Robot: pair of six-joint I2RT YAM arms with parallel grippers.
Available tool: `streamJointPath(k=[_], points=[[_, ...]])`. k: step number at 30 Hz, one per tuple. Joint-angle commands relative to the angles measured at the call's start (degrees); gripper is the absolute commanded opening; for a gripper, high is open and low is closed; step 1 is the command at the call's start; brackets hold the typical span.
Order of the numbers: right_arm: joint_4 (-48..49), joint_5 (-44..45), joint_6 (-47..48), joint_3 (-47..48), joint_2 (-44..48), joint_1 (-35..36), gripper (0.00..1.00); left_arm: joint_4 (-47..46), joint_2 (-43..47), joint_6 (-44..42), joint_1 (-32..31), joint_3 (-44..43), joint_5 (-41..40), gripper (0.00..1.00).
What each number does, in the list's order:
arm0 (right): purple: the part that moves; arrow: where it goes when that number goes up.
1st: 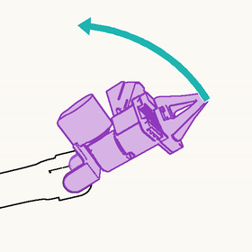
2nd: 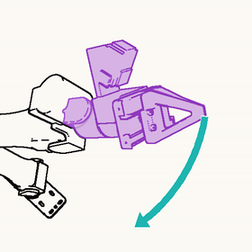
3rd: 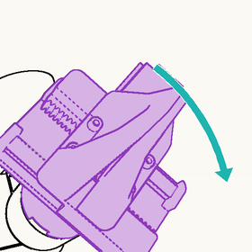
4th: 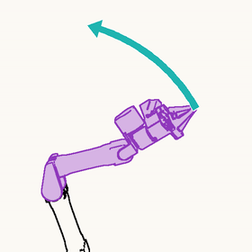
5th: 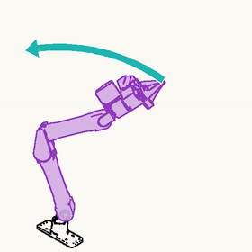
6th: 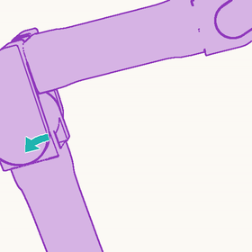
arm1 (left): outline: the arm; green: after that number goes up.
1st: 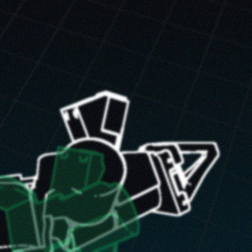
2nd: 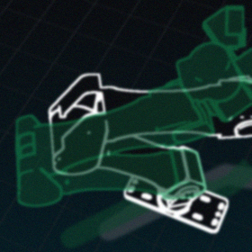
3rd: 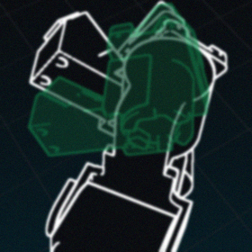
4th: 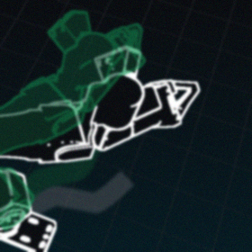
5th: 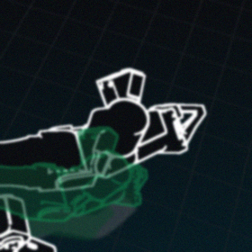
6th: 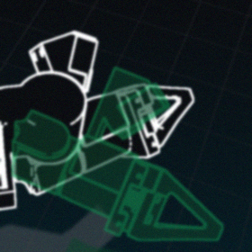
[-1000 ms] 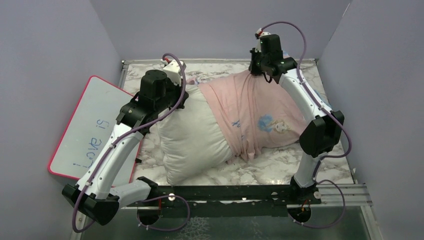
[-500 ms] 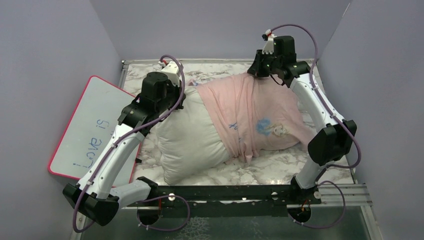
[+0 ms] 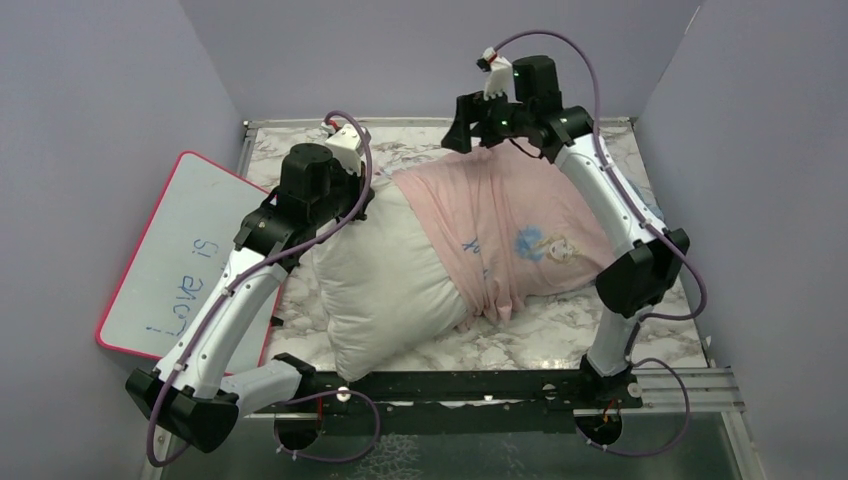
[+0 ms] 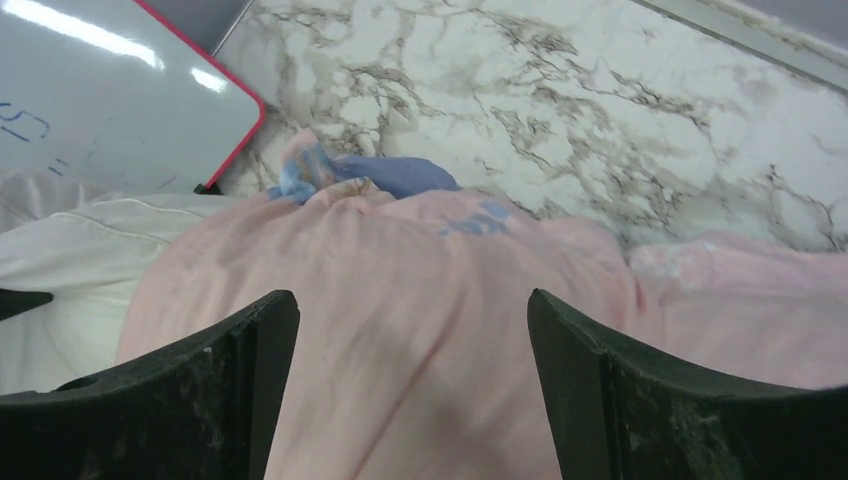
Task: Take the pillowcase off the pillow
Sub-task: Remove the pillow from the pillowcase.
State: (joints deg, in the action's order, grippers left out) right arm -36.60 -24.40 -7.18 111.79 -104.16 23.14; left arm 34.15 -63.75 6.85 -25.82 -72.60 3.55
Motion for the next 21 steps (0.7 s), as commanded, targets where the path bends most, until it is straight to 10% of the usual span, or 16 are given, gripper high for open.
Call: streamJointPath(k=[1, 8, 15, 21], points=[[-7.83, 2.93, 6.11, 7.64, -7.48, 5.00, 0.89, -6.46, 2.73, -2.34, 0.07, -0.67, 4.02, 0.00], [-18.04, 11.41, 12.47, 11.98, -14.98, 6.45, 0.74, -6.46, 3.52, -2.69, 0.07, -0.37, 1.60, 0.00], [-6.00, 33.86, 9.56, 1.38, -7.16, 5.30, 0.03, -6.38, 2.66, -2.43, 0.07, -0.26, -0.59, 0.00], [-7.13, 39.38, 4.57, 5.00, -7.83, -3.86, 0.01, -4.72, 3.74, -2.50, 0.07, 0.06, -6.35, 0.00]])
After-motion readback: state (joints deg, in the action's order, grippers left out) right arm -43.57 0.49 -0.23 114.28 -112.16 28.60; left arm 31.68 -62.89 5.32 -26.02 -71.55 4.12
